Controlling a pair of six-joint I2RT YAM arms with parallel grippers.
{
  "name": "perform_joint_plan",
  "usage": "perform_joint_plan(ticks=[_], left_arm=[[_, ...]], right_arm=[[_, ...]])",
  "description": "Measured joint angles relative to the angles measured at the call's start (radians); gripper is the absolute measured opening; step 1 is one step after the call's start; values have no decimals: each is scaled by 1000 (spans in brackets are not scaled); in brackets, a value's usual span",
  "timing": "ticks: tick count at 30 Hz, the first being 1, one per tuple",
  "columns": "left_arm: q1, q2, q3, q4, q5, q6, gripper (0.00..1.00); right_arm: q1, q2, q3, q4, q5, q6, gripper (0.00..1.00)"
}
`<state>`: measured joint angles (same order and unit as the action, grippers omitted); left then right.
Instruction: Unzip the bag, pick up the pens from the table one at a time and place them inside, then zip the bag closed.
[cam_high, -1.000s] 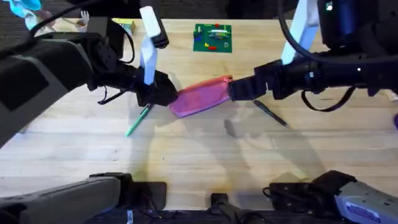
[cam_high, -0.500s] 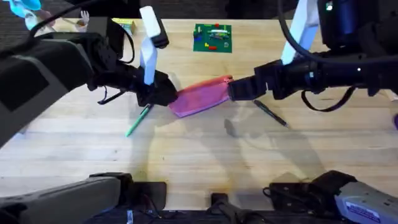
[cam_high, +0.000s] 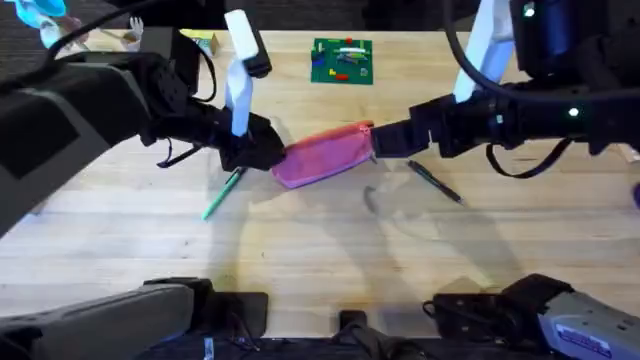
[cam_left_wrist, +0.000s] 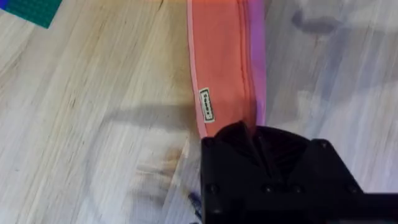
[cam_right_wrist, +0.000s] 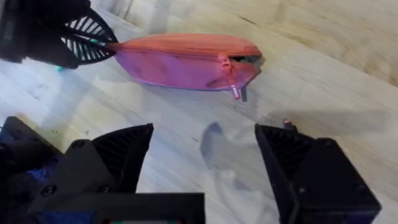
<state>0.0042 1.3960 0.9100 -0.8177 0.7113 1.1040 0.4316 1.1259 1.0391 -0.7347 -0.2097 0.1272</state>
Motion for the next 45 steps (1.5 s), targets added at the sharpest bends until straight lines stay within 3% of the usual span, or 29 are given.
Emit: perform_joint_plan(ticks=[21, 45], left_arm=[[0, 0, 0, 0, 0, 0, 42], [0, 0, 0, 0, 0, 0, 43]], right_arm=[[0, 6, -47, 82, 12, -16, 998], [0, 259, -71, 241, 16, -80, 998]])
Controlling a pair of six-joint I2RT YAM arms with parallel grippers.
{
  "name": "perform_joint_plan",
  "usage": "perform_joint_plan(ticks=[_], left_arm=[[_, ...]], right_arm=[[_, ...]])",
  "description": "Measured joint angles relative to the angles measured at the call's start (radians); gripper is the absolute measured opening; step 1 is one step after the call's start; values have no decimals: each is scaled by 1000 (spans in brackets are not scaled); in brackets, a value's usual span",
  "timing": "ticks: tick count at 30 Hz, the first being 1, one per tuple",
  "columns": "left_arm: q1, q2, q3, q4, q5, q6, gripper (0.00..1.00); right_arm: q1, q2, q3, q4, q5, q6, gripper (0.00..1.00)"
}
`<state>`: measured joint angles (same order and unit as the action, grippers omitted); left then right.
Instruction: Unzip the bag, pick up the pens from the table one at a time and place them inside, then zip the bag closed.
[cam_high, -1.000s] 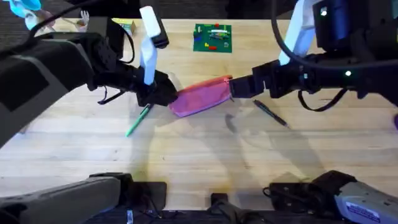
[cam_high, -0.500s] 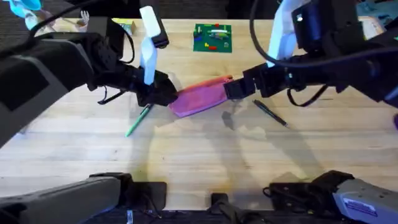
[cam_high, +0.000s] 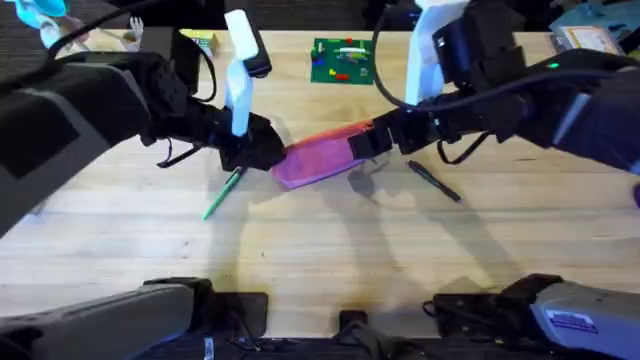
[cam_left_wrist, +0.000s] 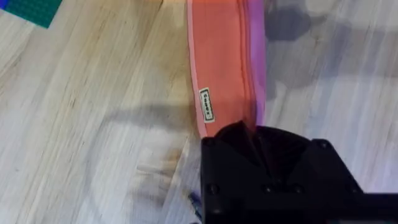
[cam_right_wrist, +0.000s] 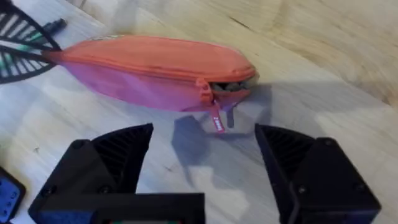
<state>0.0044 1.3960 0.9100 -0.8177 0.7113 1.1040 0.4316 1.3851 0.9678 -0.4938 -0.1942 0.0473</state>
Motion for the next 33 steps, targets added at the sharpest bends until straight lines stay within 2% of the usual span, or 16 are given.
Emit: perform_joint_plan(ticks=[13, 21, 24, 25, 30, 32, 33], left_arm=[[0, 0, 0, 1, 0, 0, 43], [0, 0, 0, 3, 0, 0, 43], [0, 0, 0, 3, 0, 0, 43], [0, 0, 0, 3, 0, 0, 42], [0, 0, 0, 3, 0, 0, 42], [0, 0, 0, 3, 0, 0, 42], [0, 0, 0, 3, 0, 0, 42]], right_arm=[[0, 113, -4, 87, 0, -3, 979], [0, 120, -4, 98, 0, -3, 788], [0, 120, -4, 98, 0, -3, 659], [0, 120, -4, 98, 0, -3, 475], [0, 120, -4, 97, -1, -3, 166], [0, 120, -4, 96, 0, -3, 61], [0, 120, -4, 96, 0, -4, 42]])
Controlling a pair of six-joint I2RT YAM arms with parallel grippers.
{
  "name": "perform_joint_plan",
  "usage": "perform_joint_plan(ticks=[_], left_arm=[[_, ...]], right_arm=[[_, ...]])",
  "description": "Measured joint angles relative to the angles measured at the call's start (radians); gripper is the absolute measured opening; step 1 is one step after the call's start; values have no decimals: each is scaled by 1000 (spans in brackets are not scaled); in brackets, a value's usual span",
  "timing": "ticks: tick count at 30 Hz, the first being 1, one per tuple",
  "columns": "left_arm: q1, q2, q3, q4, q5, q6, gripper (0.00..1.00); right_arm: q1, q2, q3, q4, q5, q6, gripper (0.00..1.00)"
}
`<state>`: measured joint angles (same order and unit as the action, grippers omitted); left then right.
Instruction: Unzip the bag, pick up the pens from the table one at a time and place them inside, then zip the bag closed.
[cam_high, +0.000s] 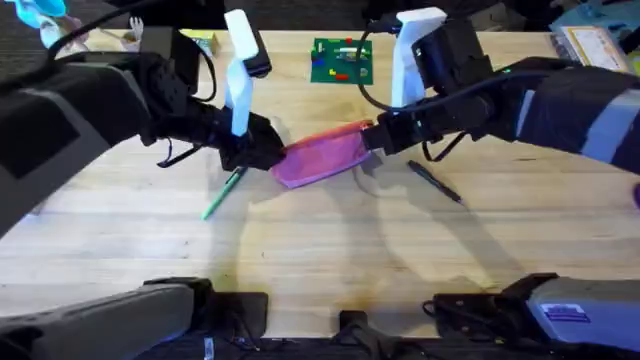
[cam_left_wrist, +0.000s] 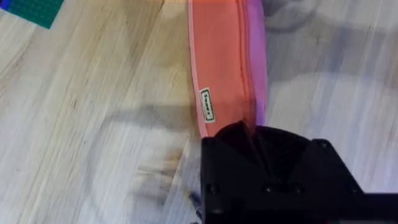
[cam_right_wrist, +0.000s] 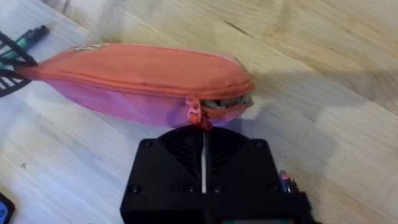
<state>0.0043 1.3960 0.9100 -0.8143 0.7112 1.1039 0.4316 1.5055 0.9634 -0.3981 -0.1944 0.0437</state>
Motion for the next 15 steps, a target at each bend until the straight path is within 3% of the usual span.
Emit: perform_joint_plan(ticks=[15], left_arm=[[0, 0, 0, 0, 0, 0, 42]], right_arm=[[0, -32, -4, -6, 0, -12, 32]])
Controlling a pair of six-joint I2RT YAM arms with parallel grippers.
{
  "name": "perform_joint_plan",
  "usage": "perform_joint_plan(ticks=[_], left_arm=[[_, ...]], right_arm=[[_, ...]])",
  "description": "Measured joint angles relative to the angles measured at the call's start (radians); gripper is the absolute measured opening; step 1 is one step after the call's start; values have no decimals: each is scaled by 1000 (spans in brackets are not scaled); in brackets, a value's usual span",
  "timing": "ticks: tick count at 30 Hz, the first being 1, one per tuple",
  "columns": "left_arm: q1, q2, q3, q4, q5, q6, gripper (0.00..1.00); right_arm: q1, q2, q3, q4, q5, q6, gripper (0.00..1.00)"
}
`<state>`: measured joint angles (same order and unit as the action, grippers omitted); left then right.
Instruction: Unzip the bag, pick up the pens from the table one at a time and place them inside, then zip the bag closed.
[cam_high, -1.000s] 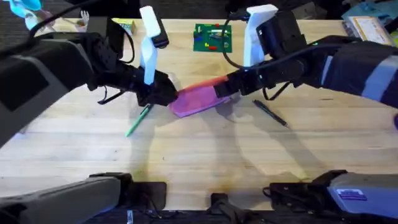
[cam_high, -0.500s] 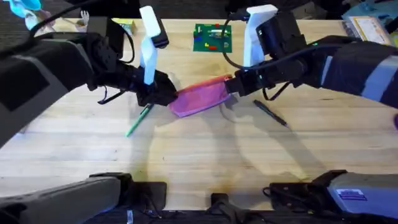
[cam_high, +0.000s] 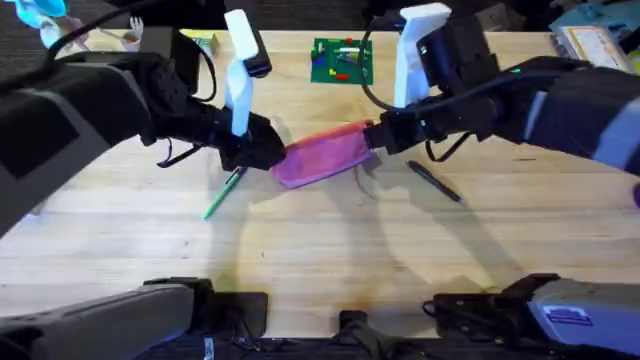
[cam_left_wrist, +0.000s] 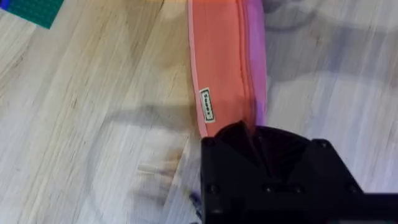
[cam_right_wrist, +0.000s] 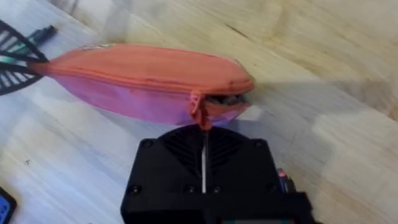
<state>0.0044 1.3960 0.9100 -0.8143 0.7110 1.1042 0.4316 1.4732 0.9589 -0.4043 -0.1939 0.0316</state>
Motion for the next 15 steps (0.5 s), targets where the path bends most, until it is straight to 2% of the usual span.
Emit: perform_joint_plan(ticks=[4, 15], left_arm=[[0, 0, 0, 0, 0, 0, 42], [0, 0, 0, 3, 0, 0, 42]], right_arm=[[10, -73, -1, -21, 4, -14, 32], [81, -91, -1, -18, 12, -33, 32]])
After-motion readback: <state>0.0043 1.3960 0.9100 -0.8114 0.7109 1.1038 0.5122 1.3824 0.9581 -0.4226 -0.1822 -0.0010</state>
